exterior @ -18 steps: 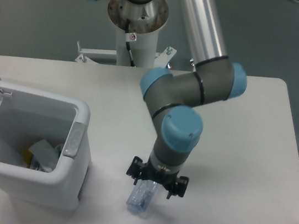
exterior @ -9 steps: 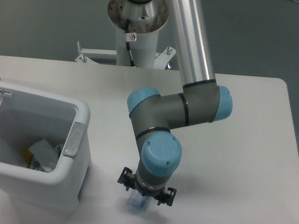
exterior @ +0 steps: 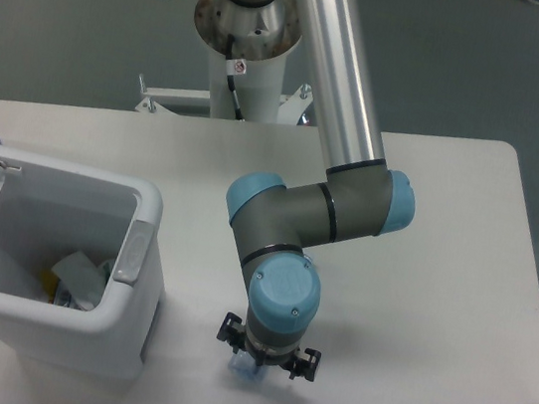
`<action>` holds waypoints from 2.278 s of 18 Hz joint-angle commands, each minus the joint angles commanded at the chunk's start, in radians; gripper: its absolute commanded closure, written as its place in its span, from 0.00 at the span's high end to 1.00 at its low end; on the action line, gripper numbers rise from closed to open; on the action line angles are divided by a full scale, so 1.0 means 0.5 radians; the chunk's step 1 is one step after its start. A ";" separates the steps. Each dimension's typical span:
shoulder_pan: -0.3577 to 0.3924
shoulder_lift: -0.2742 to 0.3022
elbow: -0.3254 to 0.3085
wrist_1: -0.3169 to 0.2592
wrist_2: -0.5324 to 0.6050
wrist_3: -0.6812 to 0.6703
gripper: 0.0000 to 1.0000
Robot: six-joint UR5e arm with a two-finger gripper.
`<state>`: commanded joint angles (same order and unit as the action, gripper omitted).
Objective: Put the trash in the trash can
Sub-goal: 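Close the gripper around the water bottle's end, then lift the bottle and carry it over the trash bin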
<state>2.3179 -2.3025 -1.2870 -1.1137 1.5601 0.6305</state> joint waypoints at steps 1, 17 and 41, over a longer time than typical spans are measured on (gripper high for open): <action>0.000 -0.012 -0.003 0.000 0.003 0.000 1.00; -0.034 0.000 0.006 -0.006 0.000 0.012 0.29; 0.347 0.761 0.341 0.258 -1.926 -0.653 0.24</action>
<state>2.4914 -1.9221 -1.1167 -0.9848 0.5968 0.3038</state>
